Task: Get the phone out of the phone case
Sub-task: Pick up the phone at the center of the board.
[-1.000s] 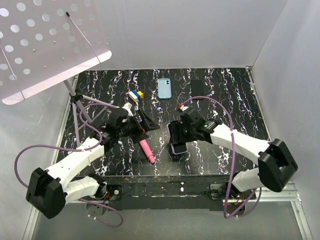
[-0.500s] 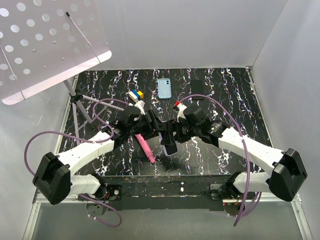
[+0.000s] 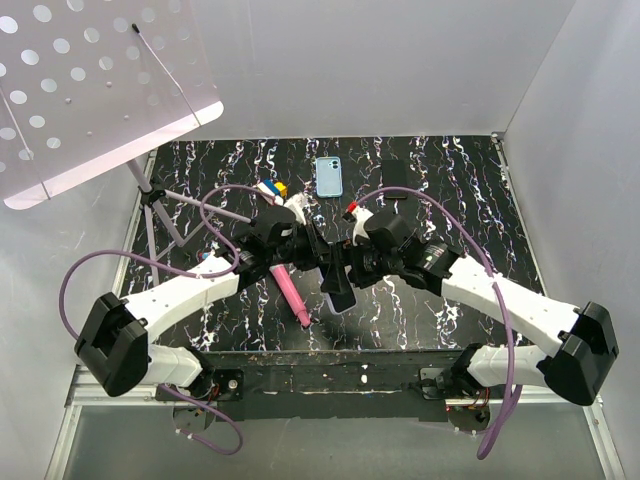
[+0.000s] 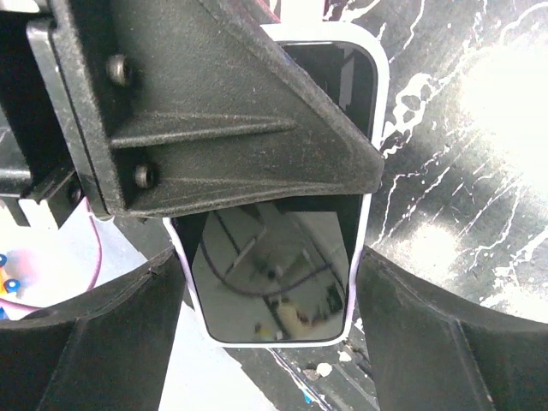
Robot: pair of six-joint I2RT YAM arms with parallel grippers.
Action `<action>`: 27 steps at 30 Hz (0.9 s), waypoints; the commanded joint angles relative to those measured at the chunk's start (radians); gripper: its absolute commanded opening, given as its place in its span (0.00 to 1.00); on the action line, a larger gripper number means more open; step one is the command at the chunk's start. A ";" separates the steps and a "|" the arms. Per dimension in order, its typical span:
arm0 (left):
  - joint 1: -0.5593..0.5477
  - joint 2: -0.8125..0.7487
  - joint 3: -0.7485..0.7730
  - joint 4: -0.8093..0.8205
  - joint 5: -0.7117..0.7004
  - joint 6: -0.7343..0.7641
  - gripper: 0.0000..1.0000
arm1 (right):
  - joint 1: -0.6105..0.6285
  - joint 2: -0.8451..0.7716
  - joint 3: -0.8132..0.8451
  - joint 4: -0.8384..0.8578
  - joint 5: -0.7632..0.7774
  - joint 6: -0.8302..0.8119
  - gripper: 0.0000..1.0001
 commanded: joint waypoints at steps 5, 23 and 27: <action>0.095 -0.114 0.104 -0.070 0.207 0.317 0.00 | -0.085 -0.125 0.022 -0.081 -0.244 -0.152 0.84; 0.129 -0.083 -0.015 0.694 0.644 -0.151 0.00 | -0.208 -0.101 -0.150 0.555 -0.792 0.238 0.47; 0.128 -0.103 0.002 0.609 0.595 -0.148 0.10 | -0.209 -0.101 -0.240 0.838 -0.826 0.427 0.02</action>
